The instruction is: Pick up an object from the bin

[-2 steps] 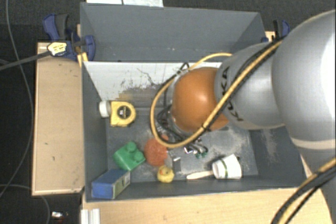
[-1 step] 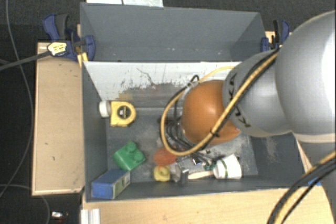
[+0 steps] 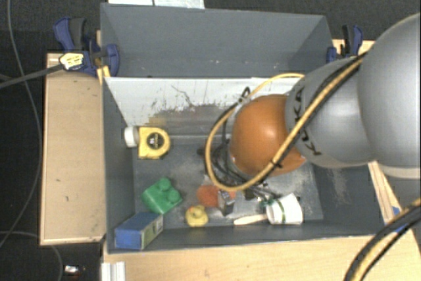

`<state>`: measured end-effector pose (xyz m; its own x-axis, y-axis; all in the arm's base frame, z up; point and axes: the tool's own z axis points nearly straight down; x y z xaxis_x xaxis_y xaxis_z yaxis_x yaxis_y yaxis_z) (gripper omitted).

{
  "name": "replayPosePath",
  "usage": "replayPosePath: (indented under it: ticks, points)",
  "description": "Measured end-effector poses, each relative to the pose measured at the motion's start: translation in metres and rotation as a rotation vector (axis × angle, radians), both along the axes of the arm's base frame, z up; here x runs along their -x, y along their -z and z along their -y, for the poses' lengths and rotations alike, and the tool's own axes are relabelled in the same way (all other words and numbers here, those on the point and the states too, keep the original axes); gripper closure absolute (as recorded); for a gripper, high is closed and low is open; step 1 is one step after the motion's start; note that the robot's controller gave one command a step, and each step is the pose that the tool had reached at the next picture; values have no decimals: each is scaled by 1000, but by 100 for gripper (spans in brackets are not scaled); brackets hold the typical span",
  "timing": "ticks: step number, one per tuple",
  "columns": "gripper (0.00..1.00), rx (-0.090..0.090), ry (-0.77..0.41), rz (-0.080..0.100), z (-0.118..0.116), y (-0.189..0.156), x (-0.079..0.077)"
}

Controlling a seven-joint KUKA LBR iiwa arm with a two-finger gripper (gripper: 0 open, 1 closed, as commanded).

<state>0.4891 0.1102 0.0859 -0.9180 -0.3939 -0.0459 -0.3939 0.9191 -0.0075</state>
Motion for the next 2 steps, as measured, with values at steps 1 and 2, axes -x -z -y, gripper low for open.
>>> replayPosePath:
  ticks: [1,2]
  points:
    - [100,0,1,0,0,0,0]
    - [100,0,13,-4,2,-60,-3]
